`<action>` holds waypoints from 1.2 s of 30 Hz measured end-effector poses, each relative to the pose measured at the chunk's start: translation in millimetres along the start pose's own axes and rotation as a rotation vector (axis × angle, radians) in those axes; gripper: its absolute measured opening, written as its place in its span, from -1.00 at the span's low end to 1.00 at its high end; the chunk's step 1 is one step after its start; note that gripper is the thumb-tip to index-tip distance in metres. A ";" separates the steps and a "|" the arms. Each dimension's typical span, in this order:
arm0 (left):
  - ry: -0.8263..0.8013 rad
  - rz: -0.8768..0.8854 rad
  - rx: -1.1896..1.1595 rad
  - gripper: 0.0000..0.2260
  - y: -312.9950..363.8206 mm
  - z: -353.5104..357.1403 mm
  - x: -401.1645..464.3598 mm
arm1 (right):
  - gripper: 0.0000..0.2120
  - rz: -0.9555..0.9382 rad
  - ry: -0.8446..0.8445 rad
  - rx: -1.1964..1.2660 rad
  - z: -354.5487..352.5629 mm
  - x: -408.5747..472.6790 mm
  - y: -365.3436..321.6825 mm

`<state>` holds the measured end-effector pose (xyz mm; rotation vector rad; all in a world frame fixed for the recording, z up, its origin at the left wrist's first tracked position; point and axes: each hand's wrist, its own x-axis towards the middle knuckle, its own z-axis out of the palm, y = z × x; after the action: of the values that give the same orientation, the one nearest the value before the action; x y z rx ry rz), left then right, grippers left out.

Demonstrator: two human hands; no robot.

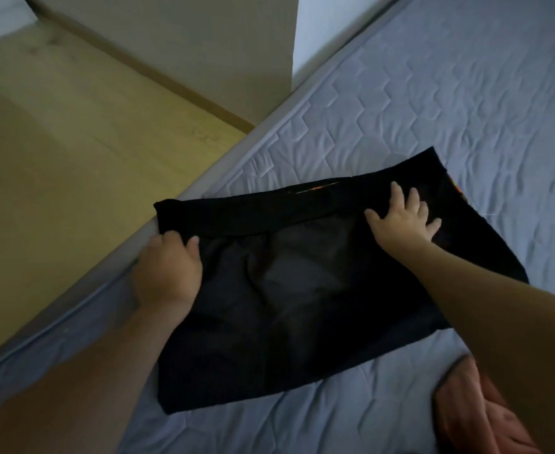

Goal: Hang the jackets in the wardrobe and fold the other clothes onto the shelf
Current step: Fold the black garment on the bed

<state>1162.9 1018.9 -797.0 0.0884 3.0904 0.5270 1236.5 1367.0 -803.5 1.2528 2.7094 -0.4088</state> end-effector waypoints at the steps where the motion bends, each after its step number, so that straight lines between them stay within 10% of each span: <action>1: 0.060 0.095 0.010 -0.65 0.3 -1.9 -0.9 | -0.27 -0.044 -0.029 -0.029 7.7 -1.7 -7.0; 11: 0.222 -0.135 -0.319 -0.61 1.3 -1.6 30.9 | -0.08 0.416 0.125 0.168 -10.8 53.9 -8.6; 15: -0.005 -0.244 -0.251 -0.55 -6.3 13.5 36.3 | -0.03 0.368 0.078 0.100 -22.5 69.8 24.5; 21: -0.038 -0.439 -0.205 -0.41 8.6 13.9 60.9 | -0.54 0.349 0.184 0.193 -25.4 80.4 28.9; 26: 0.038 -0.531 -0.081 -0.40 5.7 18.4 69.2 | -0.57 0.432 0.273 0.367 -29.1 82.9 7.6; 28: 0.174 -0.361 -0.001 -0.39 17.9 21.2 56.6 | -0.47 0.338 0.346 0.205 -20.2 66.3 -2.1; 32: 0.096 0.449 0.159 -0.38 79.5 44.0 11.9 | -0.39 -0.525 0.280 -0.144 11.7 26.4 -8.7; 36: -0.228 0.509 0.365 -0.19 102.8 84.4 -3.0 | -0.36 -0.617 0.084 -0.303 48.7 23.7 1.9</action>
<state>1172.8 1143.5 -842.6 0.8807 2.8771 -0.0614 1222.8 1371.0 -855.8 0.3515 3.0332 0.0113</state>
